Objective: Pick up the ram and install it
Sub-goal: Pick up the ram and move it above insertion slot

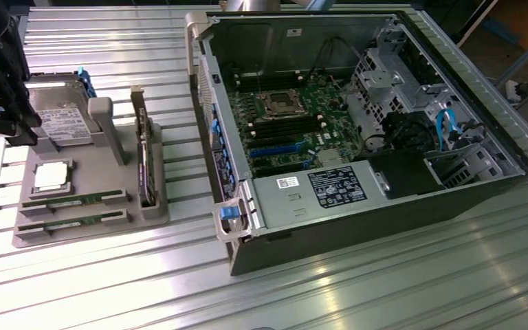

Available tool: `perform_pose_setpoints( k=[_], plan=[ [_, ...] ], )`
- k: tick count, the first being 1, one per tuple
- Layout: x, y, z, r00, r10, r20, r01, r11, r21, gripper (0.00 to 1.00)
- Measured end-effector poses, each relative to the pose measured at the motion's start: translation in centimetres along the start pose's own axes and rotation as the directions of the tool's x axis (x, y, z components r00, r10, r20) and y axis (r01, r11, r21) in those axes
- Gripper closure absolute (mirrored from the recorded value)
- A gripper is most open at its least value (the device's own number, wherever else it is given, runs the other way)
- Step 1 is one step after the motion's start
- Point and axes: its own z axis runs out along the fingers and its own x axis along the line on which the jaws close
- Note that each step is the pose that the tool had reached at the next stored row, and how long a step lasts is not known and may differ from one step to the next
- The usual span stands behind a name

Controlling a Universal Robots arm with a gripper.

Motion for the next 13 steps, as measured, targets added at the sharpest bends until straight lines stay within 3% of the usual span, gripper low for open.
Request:
perform_pose_setpoints(
  k=[13],
  plan=[
    [1.1,-0.11,1.39,1.0000,0.000,-0.0001,0.000,1.0000,-0.0001,0.70]
  ],
)
